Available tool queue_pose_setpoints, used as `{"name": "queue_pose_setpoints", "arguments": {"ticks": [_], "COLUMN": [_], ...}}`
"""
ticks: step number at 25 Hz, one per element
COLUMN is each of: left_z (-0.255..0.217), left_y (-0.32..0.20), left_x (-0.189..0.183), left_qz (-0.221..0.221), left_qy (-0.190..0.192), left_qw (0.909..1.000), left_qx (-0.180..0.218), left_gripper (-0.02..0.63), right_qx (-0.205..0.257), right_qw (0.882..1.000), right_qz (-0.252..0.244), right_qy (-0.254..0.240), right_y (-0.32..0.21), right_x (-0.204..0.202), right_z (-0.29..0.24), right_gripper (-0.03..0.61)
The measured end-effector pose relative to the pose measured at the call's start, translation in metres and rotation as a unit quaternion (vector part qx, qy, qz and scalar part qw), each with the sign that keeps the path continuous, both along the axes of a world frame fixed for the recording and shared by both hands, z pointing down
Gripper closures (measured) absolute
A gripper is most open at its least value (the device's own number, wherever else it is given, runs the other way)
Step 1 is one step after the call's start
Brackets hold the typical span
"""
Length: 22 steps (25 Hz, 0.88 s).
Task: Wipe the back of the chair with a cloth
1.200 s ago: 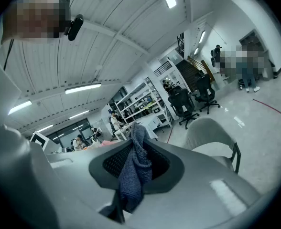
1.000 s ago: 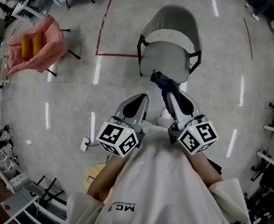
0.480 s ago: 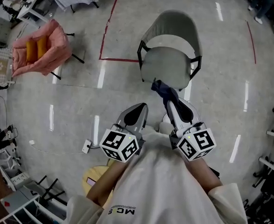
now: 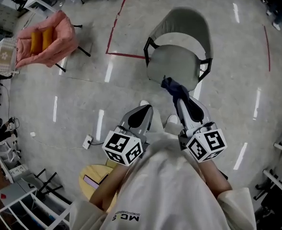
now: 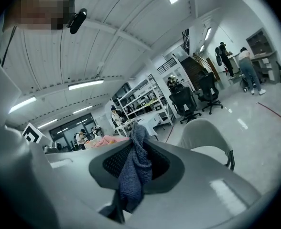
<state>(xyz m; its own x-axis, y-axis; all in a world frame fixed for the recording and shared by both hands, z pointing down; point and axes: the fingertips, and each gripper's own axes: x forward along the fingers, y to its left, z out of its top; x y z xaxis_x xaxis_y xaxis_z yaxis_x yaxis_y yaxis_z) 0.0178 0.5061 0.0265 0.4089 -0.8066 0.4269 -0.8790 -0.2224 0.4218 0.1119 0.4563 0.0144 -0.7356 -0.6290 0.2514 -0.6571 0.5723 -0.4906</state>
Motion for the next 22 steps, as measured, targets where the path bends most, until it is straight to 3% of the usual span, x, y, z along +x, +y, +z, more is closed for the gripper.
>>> {"name": "queue_pose_setpoints", "arguments": {"ticks": [9, 17, 22], "left_z": [0.024, 0.028, 0.045], "left_y": [-0.088, -0.192, -0.253], "left_x": [-0.052, -0.112, -0.115], "left_qz": [0.014, 0.101, 0.159], "left_qy": [0.005, -0.012, -0.018], "left_qw": [0.9998, 0.9947, 0.9868], "left_qx": [-0.009, -0.015, -0.025], "left_gripper": [0.613, 0.613, 0.613], "right_qx": [-0.011, -0.038, -0.018], "right_qw": [1.0, 0.999, 0.999], "right_qz": [-0.016, 0.024, 0.044], "right_qy": [0.005, 0.022, 0.026], "right_y": [-0.077, -0.168, -0.224], "right_x": [-0.059, -0.116, -0.121], "right_z": [0.022, 0.043, 0.051], "right_gripper": [0.505, 0.505, 0.506]}}
